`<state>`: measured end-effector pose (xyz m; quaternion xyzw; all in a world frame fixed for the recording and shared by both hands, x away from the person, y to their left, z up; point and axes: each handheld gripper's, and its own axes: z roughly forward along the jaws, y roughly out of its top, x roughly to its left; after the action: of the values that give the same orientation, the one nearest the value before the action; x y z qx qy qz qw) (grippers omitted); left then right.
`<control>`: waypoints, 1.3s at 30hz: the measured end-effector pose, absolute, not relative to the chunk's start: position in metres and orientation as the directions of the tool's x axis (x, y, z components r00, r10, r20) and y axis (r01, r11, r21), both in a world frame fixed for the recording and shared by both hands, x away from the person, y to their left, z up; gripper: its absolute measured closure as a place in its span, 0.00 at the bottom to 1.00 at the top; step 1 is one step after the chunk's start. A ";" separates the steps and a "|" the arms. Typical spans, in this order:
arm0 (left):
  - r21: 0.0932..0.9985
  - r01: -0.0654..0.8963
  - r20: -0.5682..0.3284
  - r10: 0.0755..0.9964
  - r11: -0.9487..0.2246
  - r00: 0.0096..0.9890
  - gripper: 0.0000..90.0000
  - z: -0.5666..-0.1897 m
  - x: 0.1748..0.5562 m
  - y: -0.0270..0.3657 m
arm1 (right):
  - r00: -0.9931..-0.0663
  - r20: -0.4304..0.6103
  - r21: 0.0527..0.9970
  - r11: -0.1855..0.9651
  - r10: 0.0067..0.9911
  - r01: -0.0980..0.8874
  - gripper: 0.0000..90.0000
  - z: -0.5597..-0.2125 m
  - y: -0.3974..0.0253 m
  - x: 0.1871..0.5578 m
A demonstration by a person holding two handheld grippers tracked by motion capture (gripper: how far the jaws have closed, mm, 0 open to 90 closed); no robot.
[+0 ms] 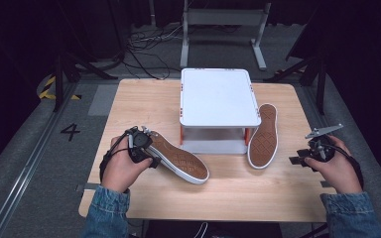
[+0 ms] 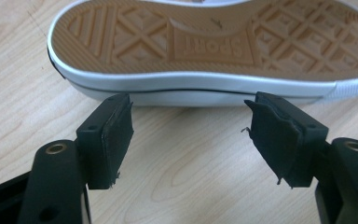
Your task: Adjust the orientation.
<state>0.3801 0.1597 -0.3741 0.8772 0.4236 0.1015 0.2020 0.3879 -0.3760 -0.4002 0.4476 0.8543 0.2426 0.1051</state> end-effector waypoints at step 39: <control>0.236 0.776 -0.152 0.767 -0.585 0.624 0.63 -0.400 0.374 0.144 | -0.568 0.009 0.513 0.484 0.823 0.709 0.51 -0.402 -0.371 0.386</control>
<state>0.3743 0.1439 -0.4000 0.8900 0.4333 -0.0167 0.1409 0.3858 -0.3706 -0.4020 0.4491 0.8528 0.2377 0.1201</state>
